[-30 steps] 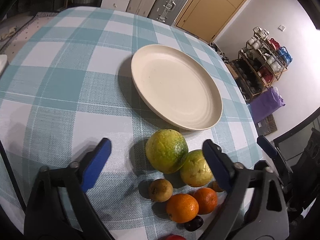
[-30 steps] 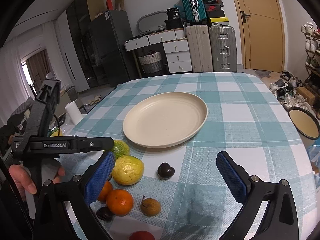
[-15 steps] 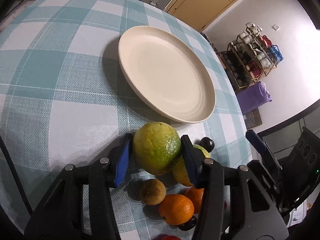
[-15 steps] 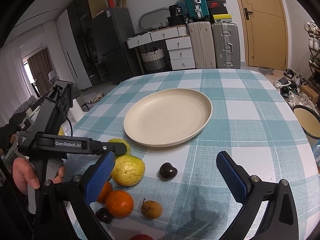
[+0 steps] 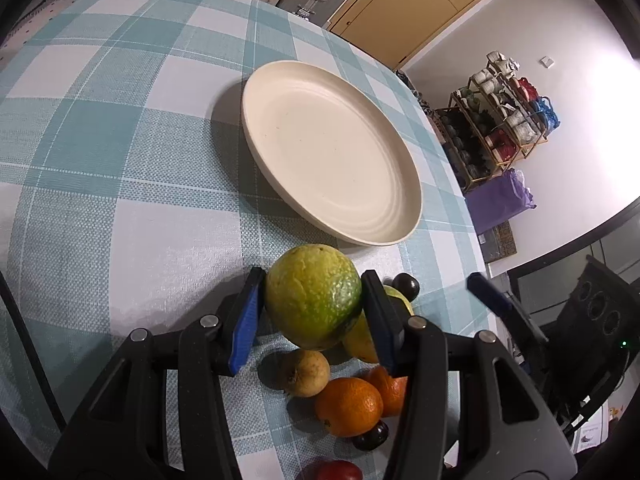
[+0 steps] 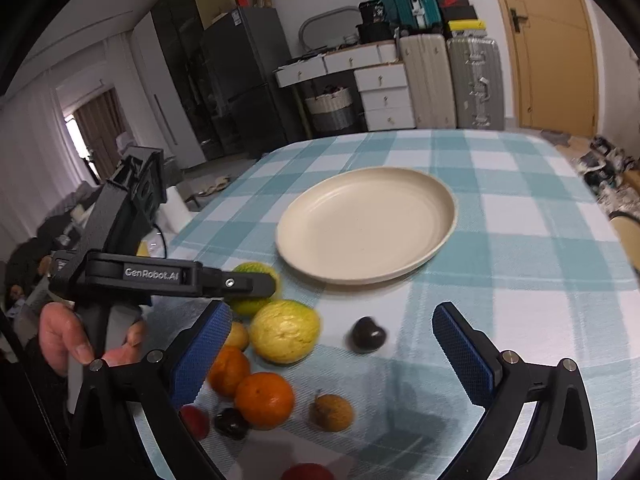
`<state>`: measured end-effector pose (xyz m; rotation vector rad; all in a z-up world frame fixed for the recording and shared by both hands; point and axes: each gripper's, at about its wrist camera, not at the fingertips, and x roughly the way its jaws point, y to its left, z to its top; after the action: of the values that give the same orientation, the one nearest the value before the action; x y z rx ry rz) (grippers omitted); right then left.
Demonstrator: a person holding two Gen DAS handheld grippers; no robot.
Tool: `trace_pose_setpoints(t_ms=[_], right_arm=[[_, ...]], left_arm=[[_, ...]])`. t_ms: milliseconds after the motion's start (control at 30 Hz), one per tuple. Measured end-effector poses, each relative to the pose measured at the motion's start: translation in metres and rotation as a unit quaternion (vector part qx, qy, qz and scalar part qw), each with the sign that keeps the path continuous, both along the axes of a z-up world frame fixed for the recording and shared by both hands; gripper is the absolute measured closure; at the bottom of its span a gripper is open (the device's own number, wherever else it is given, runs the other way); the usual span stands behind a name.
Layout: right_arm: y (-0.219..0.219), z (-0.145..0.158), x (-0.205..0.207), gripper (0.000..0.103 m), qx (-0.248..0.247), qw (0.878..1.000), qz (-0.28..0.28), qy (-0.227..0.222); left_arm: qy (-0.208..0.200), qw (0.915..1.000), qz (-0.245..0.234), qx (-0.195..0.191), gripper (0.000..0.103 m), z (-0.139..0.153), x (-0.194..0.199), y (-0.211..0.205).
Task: Organize fruits
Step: 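Grasp the yellow lemon with the right gripper while the left gripper holds the orange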
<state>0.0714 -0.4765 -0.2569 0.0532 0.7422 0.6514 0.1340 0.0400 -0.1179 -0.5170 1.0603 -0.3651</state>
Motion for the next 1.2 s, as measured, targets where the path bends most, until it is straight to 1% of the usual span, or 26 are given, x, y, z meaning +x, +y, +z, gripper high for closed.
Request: trace_pose_setpoints(t_ms=[133, 200, 400, 467, 567, 733, 900, 1067, 1167, 1200], right_arm=[[0.006, -0.003, 0.000, 0.000, 0.013, 1.000, 0.008, 0.021], [0.010, -0.005, 0.000, 0.000, 0.014, 0.999, 0.011, 0.029], [0.021, -0.009, 0.001, 0.000, 0.018, 0.998, 0.022, 0.055], [0.025, -0.012, 0.003, 0.000, 0.013, 0.997, 0.019, 0.070], [0.029, -0.016, 0.006, 0.000, 0.023, 0.995, 0.022, 0.094], [0.035, -0.018, 0.005, 0.000, 0.023, 0.994, 0.025, 0.101], [0.041, -0.019, 0.008, 0.000, 0.032, 0.993, 0.027, 0.111], [0.043, -0.021, 0.013, 0.002, 0.032, 0.991, 0.018, 0.126], [0.043, -0.025, 0.017, 0.006, 0.032, 0.990, 0.007, 0.138], [0.044, -0.026, 0.019, 0.009, 0.031, 0.989, 0.004, 0.143]], left_arm=[[-0.004, 1.0000, 0.002, -0.002, 0.057, 0.004, -0.008, 0.004], [-0.004, 1.0000, 0.002, -0.002, 0.057, 0.000, -0.014, 0.012], [-0.012, 0.9999, 0.003, -0.001, 0.057, 0.003, -0.023, 0.021], [-0.014, 0.9999, 0.001, 0.000, 0.057, 0.004, -0.027, 0.024], [-0.017, 0.9999, 0.002, -0.003, 0.057, 0.003, -0.032, 0.031], [-0.017, 0.9998, 0.004, -0.007, 0.057, 0.003, -0.037, 0.038], [-0.016, 0.9998, 0.007, -0.009, 0.057, 0.002, -0.041, 0.044], [-0.017, 0.9997, 0.011, -0.010, 0.057, 0.001, -0.045, 0.051], [-0.015, 0.9998, 0.012, -0.010, 0.057, 0.000, -0.047, 0.053], [-0.015, 0.9998, 0.011, -0.009, 0.057, 0.000, -0.047, 0.054]])
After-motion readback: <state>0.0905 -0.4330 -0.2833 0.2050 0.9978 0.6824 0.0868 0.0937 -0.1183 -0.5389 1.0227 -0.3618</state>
